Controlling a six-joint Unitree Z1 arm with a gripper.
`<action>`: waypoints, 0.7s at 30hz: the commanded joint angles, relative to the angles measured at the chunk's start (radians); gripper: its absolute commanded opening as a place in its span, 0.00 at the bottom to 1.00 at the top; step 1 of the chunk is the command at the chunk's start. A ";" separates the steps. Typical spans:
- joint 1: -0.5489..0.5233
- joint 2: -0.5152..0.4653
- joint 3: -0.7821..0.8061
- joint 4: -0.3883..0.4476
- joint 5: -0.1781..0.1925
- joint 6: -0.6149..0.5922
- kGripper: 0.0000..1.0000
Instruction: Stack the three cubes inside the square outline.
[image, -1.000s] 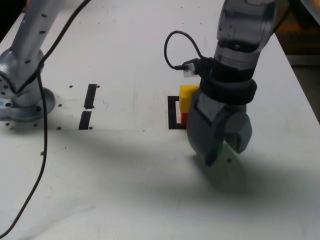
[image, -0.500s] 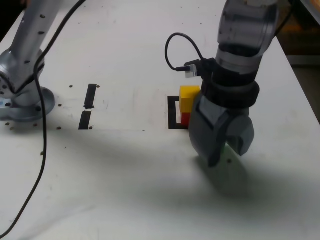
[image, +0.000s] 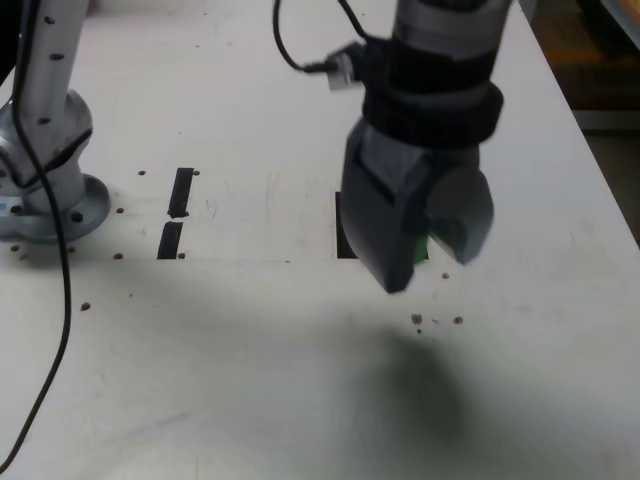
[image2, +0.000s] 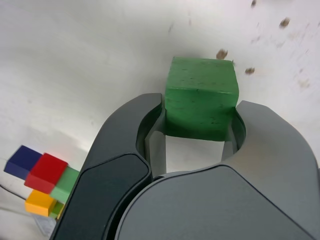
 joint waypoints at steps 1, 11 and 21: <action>0.005 -0.026 -0.004 0.018 0.014 0.011 0.12; 0.110 -0.110 0.055 0.042 0.063 0.252 0.12; 0.208 -0.156 0.115 0.041 0.050 0.552 0.12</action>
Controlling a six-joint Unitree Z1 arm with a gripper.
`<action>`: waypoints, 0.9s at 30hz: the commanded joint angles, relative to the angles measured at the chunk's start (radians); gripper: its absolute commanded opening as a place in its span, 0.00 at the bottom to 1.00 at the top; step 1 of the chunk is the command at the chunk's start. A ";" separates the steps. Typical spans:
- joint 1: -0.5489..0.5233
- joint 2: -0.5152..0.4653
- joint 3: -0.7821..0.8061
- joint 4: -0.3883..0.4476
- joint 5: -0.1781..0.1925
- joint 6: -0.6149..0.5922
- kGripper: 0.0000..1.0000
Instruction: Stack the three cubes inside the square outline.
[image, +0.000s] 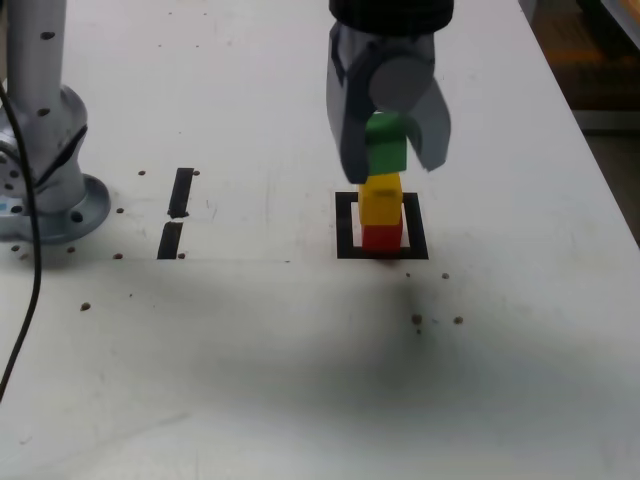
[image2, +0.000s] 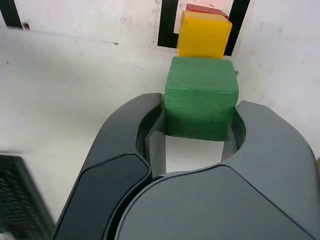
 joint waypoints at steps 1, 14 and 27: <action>0.016 -0.016 0.014 0.000 -0.007 0.034 0.12; 0.057 -0.009 0.080 -0.040 -0.042 0.116 0.13; 0.093 0.004 0.116 -0.113 -0.051 0.164 0.13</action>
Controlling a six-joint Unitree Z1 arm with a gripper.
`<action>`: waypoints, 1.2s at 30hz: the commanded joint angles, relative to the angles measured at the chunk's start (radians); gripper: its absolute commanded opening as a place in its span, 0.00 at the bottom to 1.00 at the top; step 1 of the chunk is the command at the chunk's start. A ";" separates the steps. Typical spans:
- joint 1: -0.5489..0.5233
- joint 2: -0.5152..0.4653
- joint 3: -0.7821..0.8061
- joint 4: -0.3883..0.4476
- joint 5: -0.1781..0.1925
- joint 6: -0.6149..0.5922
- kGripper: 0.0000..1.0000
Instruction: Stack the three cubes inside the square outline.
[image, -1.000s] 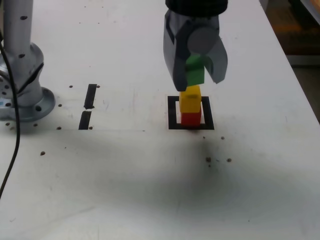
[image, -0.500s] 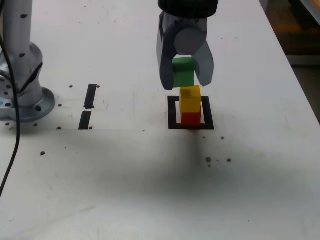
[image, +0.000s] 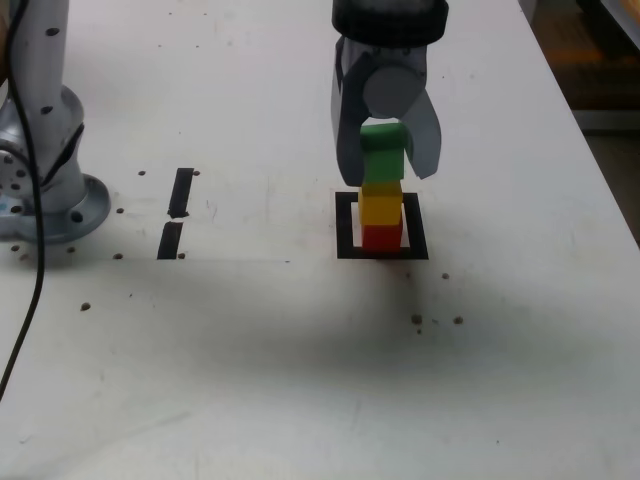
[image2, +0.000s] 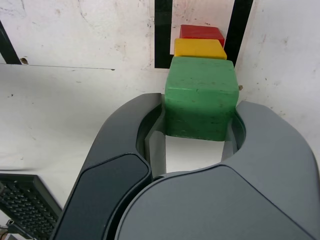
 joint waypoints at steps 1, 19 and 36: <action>0.003 0.003 0.005 -0.008 -0.003 0.002 0.13; 0.003 0.015 0.020 -0.032 -0.018 0.003 0.28; 0.003 0.008 0.016 -0.006 -0.020 0.008 0.63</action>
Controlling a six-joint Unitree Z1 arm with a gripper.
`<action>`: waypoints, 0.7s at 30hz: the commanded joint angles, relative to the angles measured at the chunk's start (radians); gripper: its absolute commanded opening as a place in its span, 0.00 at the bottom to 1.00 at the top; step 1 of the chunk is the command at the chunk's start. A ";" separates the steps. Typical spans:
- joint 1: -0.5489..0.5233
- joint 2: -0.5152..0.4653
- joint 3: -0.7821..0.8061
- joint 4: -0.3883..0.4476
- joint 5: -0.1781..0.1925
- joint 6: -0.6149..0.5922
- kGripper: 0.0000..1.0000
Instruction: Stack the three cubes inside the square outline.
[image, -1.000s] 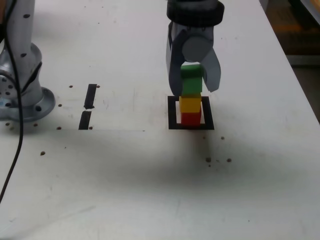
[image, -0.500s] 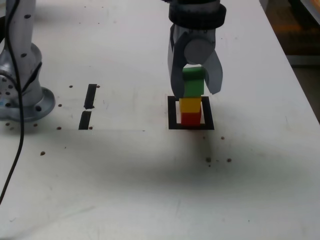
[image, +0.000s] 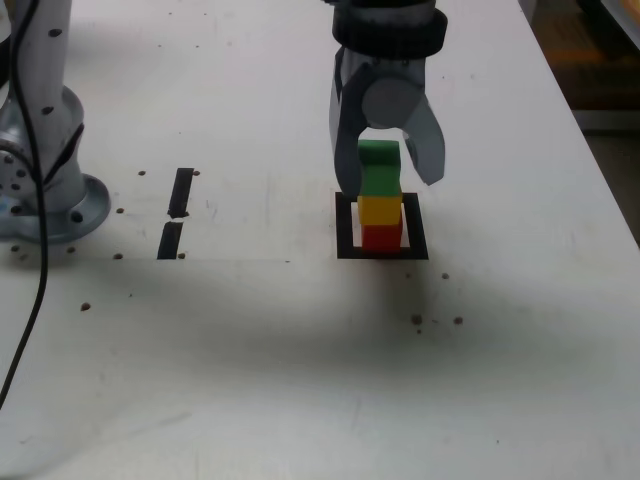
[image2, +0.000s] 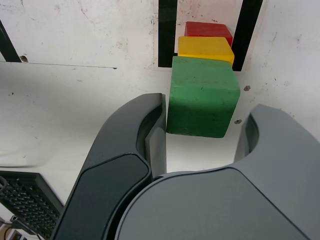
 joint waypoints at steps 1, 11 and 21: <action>0.002 -0.005 -0.004 0.000 0.000 0.001 0.65; 0.002 -0.032 -0.031 0.025 0.052 -0.002 0.84; 0.007 -0.141 -0.023 0.088 0.171 -0.018 0.97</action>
